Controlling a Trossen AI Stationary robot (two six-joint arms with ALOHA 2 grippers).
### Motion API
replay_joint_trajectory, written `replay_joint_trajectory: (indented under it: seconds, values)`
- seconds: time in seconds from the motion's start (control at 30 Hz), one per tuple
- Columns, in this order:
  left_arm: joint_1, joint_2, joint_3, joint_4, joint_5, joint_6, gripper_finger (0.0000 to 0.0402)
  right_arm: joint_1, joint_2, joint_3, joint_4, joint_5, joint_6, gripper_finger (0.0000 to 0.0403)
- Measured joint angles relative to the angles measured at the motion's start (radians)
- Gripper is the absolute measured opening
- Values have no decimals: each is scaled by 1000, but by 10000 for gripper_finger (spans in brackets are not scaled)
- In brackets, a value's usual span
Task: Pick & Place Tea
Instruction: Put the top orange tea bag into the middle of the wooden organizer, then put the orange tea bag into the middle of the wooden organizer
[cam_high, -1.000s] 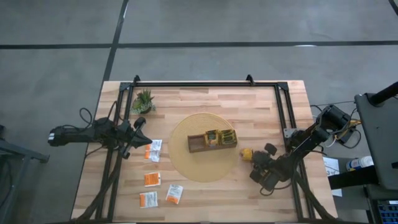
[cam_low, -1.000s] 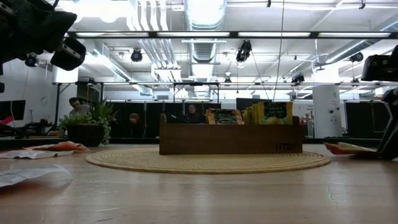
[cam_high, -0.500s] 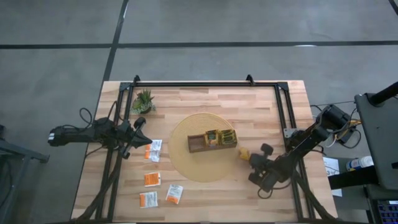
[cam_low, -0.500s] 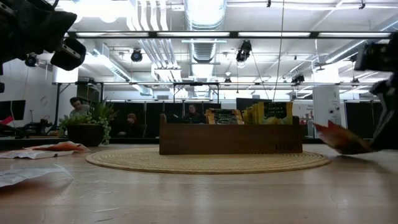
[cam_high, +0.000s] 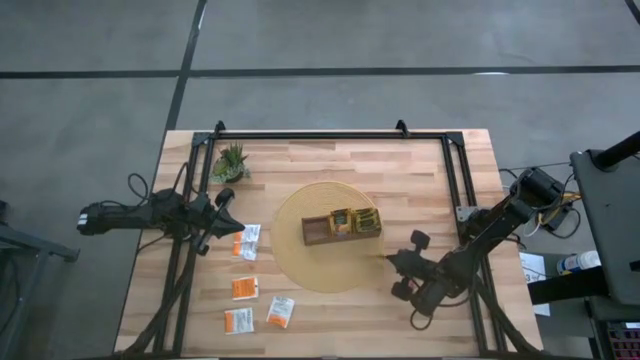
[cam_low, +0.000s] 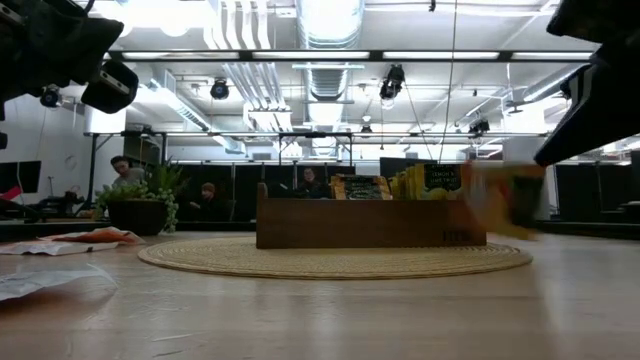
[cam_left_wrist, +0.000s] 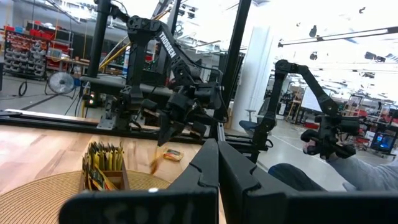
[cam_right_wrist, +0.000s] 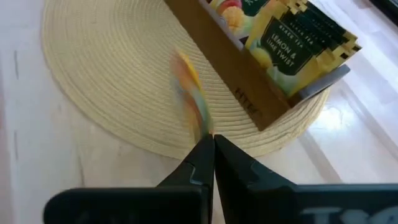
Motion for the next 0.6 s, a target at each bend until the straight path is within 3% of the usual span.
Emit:
replay_joint_trajectory:
  seconds: [0.33, 0.6]
  values:
    - [0, 0, 0, 0, 0, 0, 0, -68, 0, 0, 49, -1, -47, 8]
    - [0, 0, 0, 0, 0, 0, 0, -117, 0, 0, 65, -123, -56, 8]
